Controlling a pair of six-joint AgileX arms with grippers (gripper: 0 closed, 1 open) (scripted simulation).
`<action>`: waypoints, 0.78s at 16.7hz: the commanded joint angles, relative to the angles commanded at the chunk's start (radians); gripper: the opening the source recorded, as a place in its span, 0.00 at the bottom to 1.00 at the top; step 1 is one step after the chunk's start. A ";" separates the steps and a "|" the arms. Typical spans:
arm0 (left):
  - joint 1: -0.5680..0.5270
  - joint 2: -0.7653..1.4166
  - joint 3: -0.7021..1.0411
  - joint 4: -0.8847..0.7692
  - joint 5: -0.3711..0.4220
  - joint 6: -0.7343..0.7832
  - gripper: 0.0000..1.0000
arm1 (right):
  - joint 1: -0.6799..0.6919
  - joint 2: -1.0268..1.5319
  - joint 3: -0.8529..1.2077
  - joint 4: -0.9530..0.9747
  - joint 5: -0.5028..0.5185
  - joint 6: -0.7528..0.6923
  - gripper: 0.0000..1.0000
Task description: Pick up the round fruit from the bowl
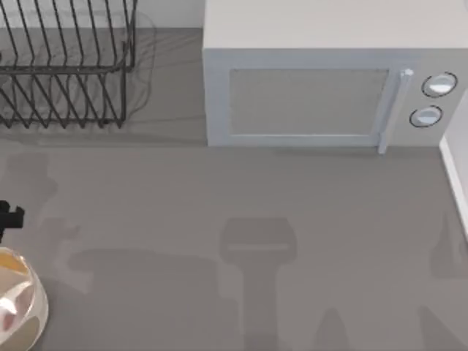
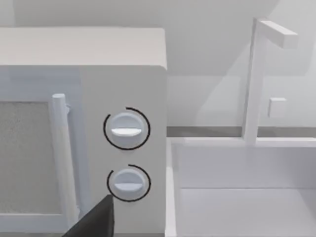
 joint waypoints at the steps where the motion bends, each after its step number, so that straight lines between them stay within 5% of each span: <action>1: -0.001 0.001 0.078 -0.081 0.000 -0.001 0.00 | 0.000 0.000 0.000 0.000 0.000 0.000 1.00; 8: -0.011 -0.029 0.587 -0.611 -0.001 -0.012 0.00 | 0.000 0.000 0.000 0.000 0.000 0.000 1.00; 13: -0.015 -0.051 0.709 -0.732 -0.002 -0.016 0.00 | 0.000 0.000 0.000 0.000 0.000 0.000 1.00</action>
